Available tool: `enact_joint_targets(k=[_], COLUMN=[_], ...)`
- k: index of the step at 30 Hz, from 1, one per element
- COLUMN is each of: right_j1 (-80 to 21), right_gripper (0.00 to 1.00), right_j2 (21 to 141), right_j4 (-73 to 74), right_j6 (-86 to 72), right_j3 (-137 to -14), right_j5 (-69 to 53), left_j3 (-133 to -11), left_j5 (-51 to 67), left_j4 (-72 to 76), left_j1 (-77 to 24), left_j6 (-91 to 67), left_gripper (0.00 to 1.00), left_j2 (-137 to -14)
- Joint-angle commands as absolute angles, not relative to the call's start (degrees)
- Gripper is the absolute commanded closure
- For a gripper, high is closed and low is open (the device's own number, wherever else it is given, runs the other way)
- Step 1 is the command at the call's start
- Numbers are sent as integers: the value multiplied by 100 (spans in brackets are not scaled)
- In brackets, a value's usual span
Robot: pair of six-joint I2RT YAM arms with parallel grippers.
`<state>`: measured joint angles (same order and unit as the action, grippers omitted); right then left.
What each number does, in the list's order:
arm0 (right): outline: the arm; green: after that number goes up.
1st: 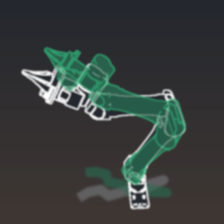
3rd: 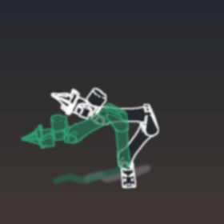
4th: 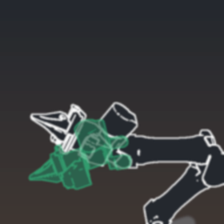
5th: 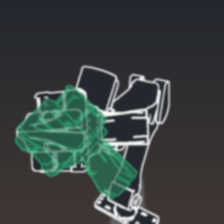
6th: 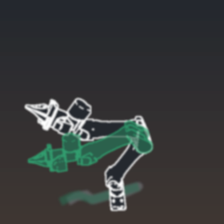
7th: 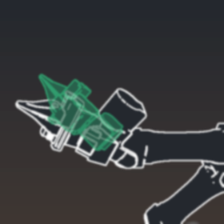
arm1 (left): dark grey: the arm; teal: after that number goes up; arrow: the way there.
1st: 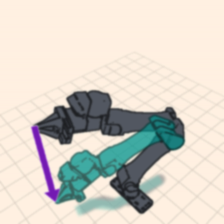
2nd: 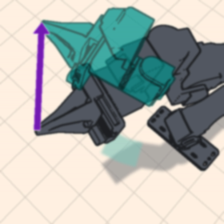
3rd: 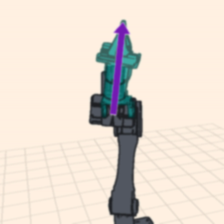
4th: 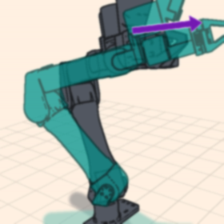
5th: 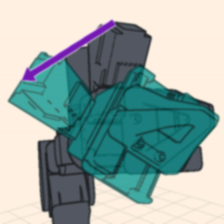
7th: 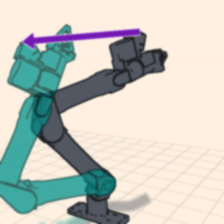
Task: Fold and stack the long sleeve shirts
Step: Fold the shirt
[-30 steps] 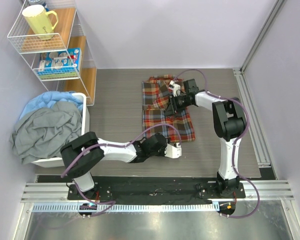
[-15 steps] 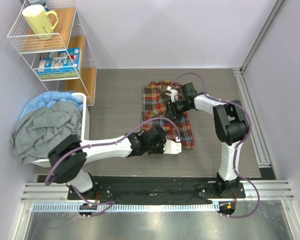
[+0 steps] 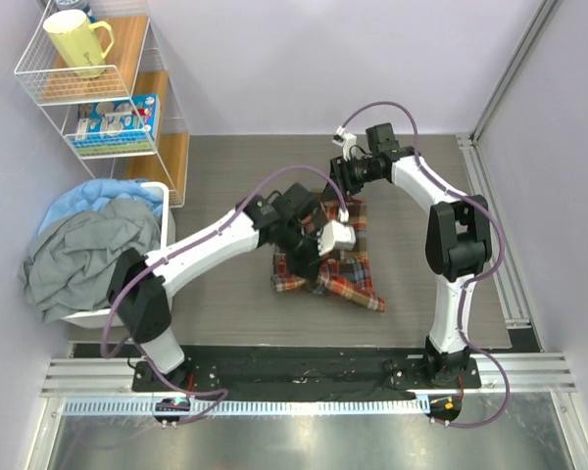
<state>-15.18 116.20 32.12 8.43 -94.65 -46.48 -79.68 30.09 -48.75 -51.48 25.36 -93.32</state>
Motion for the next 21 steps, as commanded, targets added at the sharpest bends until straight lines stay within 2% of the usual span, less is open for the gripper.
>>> enact_joint_targets(k=[1, 5, 11, 17, 21], right_j1=[-1178, -1037, -940, -958, -993], right_gripper=[52, 52, 52, 52, 52], right_j2=[12154, 12515, 12761, 13165, 13464], right_j4=[3427, 3595, 3621, 3569, 3551], right_j6=[905, 888, 949, 827, 677], right_j3=[-10115, -10730, -10942, -11135, -11075], right_j5=[-4799, -4816, -4781, -4755, -4729], left_j3=[-9235, -10404, -12362, -12674, -12017], left_j5=[4156, 4122, 4078, 3762, 3367], left_j4=[-5871, -6292, -6452, -6074, -5688], left_j1=[-4370, -3745, -3059, -2830, -2830], left_j6=[2302, 2653, 2795, 2777, 2909], left_gripper=[100, 100, 100, 100, 100], left_j2=[-10166, -11184, -12707, -13719, -13851])
